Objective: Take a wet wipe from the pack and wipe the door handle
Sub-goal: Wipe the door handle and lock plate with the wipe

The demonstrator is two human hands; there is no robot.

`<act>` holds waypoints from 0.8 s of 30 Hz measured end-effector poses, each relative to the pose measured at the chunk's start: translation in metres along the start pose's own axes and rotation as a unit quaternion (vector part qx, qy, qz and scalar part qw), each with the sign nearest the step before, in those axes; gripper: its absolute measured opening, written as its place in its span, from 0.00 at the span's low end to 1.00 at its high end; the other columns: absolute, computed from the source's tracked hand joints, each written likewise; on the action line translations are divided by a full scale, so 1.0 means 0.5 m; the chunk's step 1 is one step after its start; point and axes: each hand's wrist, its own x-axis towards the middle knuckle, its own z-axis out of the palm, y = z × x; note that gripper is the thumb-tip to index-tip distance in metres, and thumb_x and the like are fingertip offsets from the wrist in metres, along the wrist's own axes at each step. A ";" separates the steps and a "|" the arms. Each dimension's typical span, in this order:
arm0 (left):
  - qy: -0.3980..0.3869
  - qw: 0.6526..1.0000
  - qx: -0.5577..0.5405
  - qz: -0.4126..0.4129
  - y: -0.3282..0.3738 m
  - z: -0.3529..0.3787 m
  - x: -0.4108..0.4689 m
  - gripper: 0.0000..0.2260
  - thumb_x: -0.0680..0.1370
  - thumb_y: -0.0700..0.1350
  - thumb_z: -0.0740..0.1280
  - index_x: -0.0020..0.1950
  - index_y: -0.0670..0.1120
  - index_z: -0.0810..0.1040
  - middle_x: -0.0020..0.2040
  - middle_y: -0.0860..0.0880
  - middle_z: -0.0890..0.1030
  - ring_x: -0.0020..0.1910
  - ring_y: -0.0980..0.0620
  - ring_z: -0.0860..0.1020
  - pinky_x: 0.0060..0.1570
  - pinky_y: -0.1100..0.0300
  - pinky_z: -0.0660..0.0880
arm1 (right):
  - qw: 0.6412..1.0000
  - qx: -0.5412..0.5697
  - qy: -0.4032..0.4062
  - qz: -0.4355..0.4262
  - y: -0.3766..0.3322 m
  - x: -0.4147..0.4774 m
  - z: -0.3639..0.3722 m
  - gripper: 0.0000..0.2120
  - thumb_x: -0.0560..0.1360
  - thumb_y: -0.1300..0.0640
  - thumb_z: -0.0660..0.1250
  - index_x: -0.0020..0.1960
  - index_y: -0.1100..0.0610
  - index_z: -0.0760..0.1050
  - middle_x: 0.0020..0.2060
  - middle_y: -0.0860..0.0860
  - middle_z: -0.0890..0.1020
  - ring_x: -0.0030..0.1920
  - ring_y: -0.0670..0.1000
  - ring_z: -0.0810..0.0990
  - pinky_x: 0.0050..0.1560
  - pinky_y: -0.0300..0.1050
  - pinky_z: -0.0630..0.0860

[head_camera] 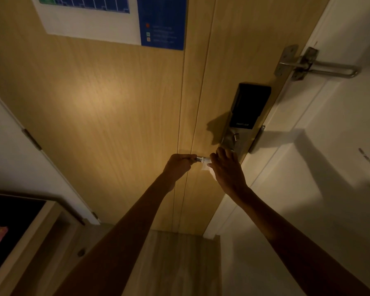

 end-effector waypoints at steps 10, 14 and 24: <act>-0.005 1.000 0.021 0.012 0.002 -0.001 -0.003 0.10 0.77 0.38 0.65 0.56 0.43 0.82 0.39 0.49 0.80 0.33 0.56 0.73 0.34 0.65 0.68 | 0.992 0.086 -0.072 0.048 0.040 -0.004 -0.018 0.12 0.71 0.53 0.73 0.49 0.59 0.78 0.55 0.60 0.78 0.58 0.60 0.77 0.51 0.52 0.78; 0.000 1.000 0.020 0.007 0.007 0.001 -0.001 0.10 0.77 0.39 0.66 0.56 0.43 0.82 0.43 0.46 0.83 0.36 0.55 0.75 0.36 0.66 0.71 | 0.991 0.093 -0.082 0.050 0.000 0.013 -0.023 0.12 0.71 0.51 0.74 0.47 0.58 0.77 0.52 0.58 0.80 0.54 0.57 0.79 0.51 0.50 0.78; -0.004 1.000 -0.004 0.003 0.009 0.004 -0.010 0.10 0.77 0.38 0.66 0.57 0.41 0.81 0.43 0.46 0.80 0.38 0.55 0.75 0.40 0.66 0.73 | 0.982 0.145 -0.100 0.063 0.007 0.011 -0.031 0.11 0.70 0.56 0.75 0.50 0.58 0.80 0.55 0.57 0.81 0.57 0.58 0.80 0.52 0.50 0.81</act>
